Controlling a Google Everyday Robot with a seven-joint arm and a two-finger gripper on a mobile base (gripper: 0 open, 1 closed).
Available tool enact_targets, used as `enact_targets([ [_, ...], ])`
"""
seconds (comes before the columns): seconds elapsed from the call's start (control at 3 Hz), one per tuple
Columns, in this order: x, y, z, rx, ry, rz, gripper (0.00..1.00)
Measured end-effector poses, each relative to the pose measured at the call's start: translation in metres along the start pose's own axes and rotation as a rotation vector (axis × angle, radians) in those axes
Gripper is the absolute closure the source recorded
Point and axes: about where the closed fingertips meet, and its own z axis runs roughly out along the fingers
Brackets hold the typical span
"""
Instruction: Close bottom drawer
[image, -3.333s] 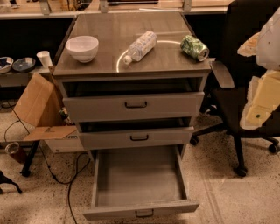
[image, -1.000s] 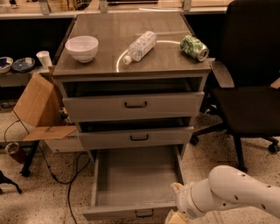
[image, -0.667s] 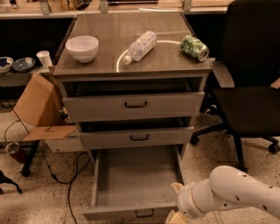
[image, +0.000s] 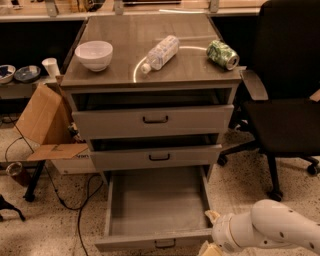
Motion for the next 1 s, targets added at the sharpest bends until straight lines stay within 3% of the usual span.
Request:
enact_targets([
  [0.33, 0.066, -0.031, 0.038, 0.028, -0.017, 0.093, 0.06],
  [0.67, 0.13, -0.06, 0.082, 0.038, -0.014, 0.203, 0.19],
  [1.0, 0.174, -0.074, 0.136, -0.008, -0.011, 0.279, 0.42],
])
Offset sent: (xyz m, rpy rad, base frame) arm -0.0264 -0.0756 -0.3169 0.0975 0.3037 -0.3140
